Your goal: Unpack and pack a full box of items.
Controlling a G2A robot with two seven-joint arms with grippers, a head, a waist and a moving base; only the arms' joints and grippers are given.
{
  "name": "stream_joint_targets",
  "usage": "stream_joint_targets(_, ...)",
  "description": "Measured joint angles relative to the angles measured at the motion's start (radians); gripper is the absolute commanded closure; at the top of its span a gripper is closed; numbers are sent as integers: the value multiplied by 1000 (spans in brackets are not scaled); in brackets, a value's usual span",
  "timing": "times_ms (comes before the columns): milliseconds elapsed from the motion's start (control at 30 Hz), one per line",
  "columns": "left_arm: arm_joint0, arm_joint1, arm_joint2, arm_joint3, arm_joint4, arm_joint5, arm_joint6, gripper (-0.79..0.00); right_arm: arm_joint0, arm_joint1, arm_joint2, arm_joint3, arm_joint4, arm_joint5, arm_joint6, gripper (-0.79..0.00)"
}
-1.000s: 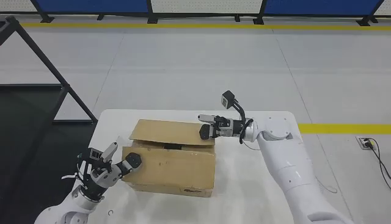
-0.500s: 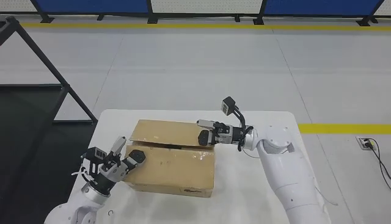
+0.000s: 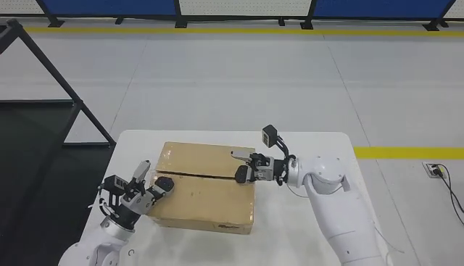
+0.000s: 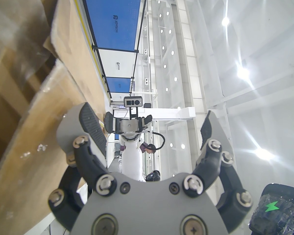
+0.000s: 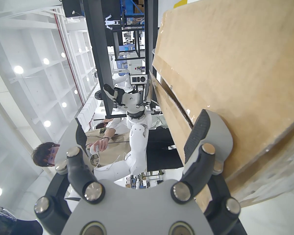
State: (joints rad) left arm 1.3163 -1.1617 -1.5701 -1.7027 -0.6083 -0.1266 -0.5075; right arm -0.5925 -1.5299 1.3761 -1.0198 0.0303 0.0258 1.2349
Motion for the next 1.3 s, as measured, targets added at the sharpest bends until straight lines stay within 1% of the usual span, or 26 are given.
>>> stream_joint_targets(100,9,-2,-19,-9,-27,-29,17,-785,-6,4,-11,-3,3,0,-2,-785)
stream_joint_targets(200,30,-2,-67,-22,-90,-64,38,-785,-6,8,-23,0,0,-3,-6,-785)
stream_joint_targets(300,63,-2,-137,-21,-166,-94,62,-785,-3,12,-34,4,0,-5,-16,-785)
stream_joint_targets(433,115,-1,-229,16,-235,-116,97,-785,16,12,-55,26,11,-10,-35,-785)
stream_joint_targets(533,141,1,-261,61,-231,-95,95,-785,39,11,-72,56,21,-18,-39,-785)
stream_joint_targets(700,148,5,-266,126,-224,-9,42,-785,69,11,-97,101,37,-32,-41,-785)
stream_joint_targets(800,122,7,-252,162,-234,56,20,-785,79,12,-107,117,46,-40,-44,-785)
stream_joint_targets(933,61,7,-211,218,-215,111,21,-785,82,14,-116,124,58,-45,-54,-785)
stream_joint_targets(1100,-28,4,-162,288,-210,148,38,-785,72,18,-124,113,69,-45,-64,-785)
stream_joint_targets(1200,-84,-4,-134,333,-244,149,81,-785,67,21,-129,103,74,-43,-70,-785)
stream_joint_targets(1300,-133,-10,-107,373,-291,178,113,-785,64,24,-136,94,78,-38,-75,-785)
